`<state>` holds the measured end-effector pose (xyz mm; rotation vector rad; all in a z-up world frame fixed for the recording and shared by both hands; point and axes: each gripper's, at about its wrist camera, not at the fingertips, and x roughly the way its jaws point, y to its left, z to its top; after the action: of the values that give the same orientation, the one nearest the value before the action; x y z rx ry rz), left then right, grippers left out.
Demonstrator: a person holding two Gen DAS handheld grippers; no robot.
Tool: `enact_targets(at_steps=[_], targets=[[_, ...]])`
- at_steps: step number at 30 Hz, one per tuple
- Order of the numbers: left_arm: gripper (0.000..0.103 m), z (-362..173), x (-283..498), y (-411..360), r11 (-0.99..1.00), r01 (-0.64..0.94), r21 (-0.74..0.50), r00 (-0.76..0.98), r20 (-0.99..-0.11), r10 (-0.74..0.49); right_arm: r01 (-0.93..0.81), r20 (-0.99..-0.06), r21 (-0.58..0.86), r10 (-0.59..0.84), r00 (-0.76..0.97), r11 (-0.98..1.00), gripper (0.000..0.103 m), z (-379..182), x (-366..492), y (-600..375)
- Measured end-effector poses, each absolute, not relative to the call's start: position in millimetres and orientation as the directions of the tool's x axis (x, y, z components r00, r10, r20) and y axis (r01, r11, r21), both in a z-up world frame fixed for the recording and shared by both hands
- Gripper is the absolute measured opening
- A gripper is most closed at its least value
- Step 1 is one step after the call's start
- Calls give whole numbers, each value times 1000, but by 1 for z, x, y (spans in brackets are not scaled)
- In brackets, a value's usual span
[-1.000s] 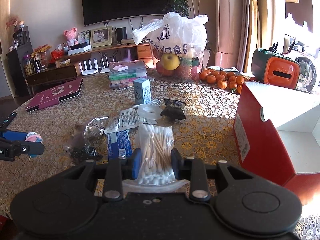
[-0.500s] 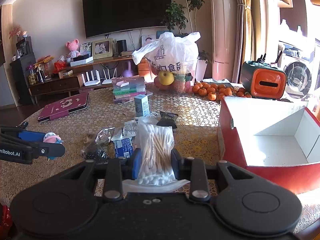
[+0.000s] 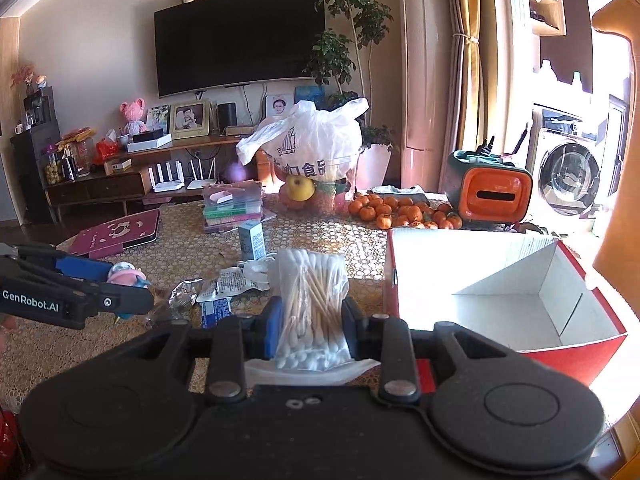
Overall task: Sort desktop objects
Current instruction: 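Carry the toy figure with the left tool while the right tool carries the swabs into the red box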
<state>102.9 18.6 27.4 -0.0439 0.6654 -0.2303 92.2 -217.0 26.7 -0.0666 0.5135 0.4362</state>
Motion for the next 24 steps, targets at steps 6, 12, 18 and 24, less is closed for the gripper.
enact_targets(at_steps=[6,12,18,24], targets=[[76,37,114,-15,960,259,-105,756,-597,-269,-383,-478,23,347,807,923,31,32,97,-240],[76,41,131,-51,940,323,-112,740,-589,-324,-329,-483,3,290,826,944,31,30,110,-269],[76,44,146,-84,925,367,-104,727,-588,-355,-294,-477,-32,244,844,955,31,30,121,-292],[76,43,162,-113,909,404,-98,710,-593,-380,-281,-487,-36,229,843,959,31,29,134,-309]])
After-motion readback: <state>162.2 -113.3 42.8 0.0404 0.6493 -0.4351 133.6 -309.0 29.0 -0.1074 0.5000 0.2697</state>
